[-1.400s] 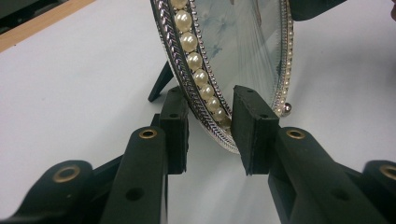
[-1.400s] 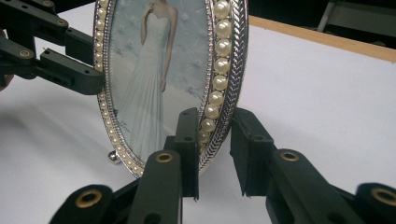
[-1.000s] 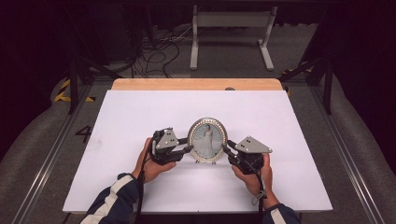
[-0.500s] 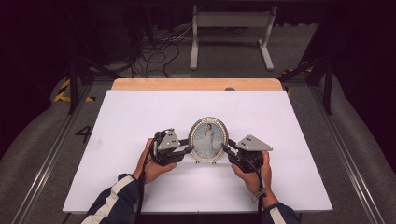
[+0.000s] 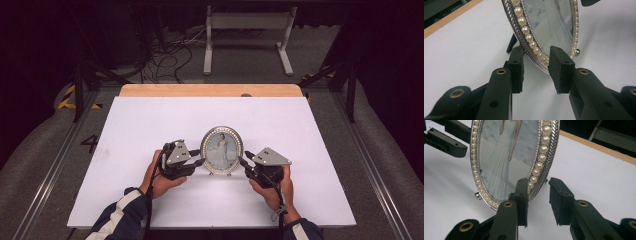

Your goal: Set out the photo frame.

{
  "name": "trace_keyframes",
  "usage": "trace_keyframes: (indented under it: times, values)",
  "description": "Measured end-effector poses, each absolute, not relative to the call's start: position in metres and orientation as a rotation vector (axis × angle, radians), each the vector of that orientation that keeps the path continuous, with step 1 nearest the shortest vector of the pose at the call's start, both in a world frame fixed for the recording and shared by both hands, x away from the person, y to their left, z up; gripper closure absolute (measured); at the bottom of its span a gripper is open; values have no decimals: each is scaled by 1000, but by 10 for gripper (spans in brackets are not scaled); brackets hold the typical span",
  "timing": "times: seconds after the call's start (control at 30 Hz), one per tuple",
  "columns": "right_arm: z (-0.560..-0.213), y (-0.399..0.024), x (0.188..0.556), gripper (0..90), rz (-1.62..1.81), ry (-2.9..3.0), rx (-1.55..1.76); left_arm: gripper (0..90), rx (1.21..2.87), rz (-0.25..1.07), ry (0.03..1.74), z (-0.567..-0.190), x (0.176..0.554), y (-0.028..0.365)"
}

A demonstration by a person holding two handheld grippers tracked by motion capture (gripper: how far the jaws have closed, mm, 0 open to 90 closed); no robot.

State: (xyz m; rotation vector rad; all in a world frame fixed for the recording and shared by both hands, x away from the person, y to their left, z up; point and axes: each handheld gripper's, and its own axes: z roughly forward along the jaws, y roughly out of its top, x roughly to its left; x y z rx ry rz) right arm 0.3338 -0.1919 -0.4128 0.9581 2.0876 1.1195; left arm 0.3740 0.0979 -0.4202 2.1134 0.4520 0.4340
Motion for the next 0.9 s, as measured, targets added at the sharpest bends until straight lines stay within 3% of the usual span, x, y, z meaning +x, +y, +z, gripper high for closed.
trace_keyframes:
  times: [0.13, 0.6, 0.9]
  values:
    - [-412, -194, 332, 613, 1095, 2113, 930, 625, 2108, 453, 458, -418, 372, 101]
    - [-414, -191, 327, 462, 1045, 2210, 816, 366, 2148, 521, 454, -420, 362, 105]
    - [-418, -197, 324, 351, 1022, 2249, 789, 323, 2131, 547, 448, -419, 355, 109]
